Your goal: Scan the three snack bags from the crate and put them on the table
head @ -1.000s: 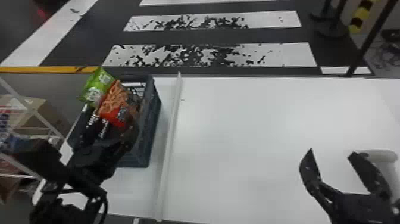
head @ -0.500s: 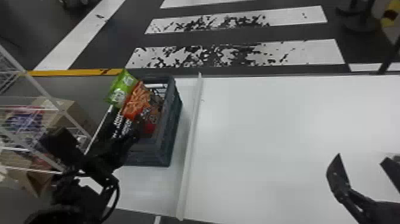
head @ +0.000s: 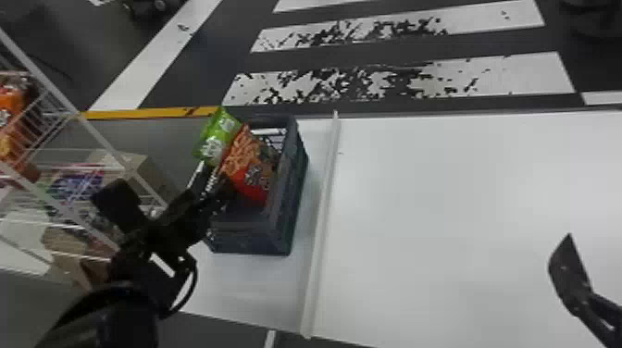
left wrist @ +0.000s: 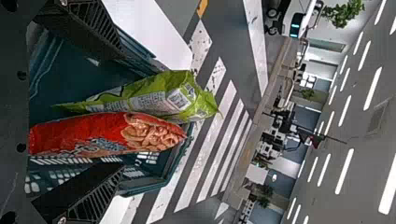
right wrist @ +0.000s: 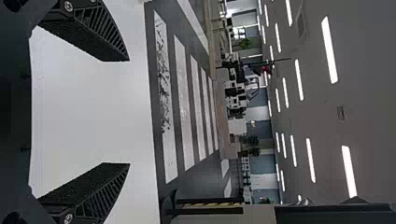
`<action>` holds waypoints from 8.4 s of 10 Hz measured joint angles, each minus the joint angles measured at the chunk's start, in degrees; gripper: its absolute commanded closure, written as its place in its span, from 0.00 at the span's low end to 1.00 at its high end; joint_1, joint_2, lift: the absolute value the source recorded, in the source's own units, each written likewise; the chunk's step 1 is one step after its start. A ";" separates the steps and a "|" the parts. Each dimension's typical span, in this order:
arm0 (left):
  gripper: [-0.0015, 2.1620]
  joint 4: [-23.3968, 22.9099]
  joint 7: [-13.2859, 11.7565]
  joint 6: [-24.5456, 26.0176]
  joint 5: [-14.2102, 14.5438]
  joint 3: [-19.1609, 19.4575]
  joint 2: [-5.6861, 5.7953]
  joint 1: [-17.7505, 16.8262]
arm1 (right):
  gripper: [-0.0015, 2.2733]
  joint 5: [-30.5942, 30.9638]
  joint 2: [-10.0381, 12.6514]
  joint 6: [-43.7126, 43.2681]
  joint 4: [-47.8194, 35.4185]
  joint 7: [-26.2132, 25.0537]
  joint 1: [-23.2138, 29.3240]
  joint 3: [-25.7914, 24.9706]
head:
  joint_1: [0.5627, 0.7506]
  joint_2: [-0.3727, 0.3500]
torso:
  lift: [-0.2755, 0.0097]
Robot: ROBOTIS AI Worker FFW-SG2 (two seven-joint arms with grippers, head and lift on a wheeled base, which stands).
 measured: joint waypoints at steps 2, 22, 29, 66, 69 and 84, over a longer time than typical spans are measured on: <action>0.02 4.07 -0.61 0.11 -1.26 -0.25 0.03 -4.24 | 0.04 -0.15 -0.39 -1.15 1.24 0.00 0.22 -0.29 | 0.70 0.92 | 0.64; 0.87 -11.03 0.47 -2.72 -13.44 -8.88 -0.38 -4.97 | 0.03 -2.18 -1.68 -4.93 1.14 -2.66 -0.78 -0.25 | 0.70 0.77 | 0.64; 0.87 -27.44 -1.81 5.20 -3.75 -9.68 -1.42 0.18 | 0.03 -0.98 -0.20 -5.18 -1.01 -3.99 0.13 -0.25 | 0.70 0.63 | 0.64; 0.02 -6.62 -8.53 -14.23 -16.31 -30.78 -3.14 6.55 | 0.03 -4.08 -2.36 -2.71 -0.05 -4.33 -2.90 -3.72 | 0.70 0.27 | 0.64; 0.02 -10.00 -6.34 -21.73 -16.59 -26.70 -2.99 14.89 | 0.05 -2.78 -2.35 0.61 0.53 0.09 -2.46 -3.13 | 0.70 0.42 | 0.64; 0.02 -10.20 -5.44 -29.18 -15.98 -25.70 -1.66 23.95 | 0.09 29.84 -9.79 38.21 0.56 4.74 -7.85 13.46 | 0.70 0.62 | 0.64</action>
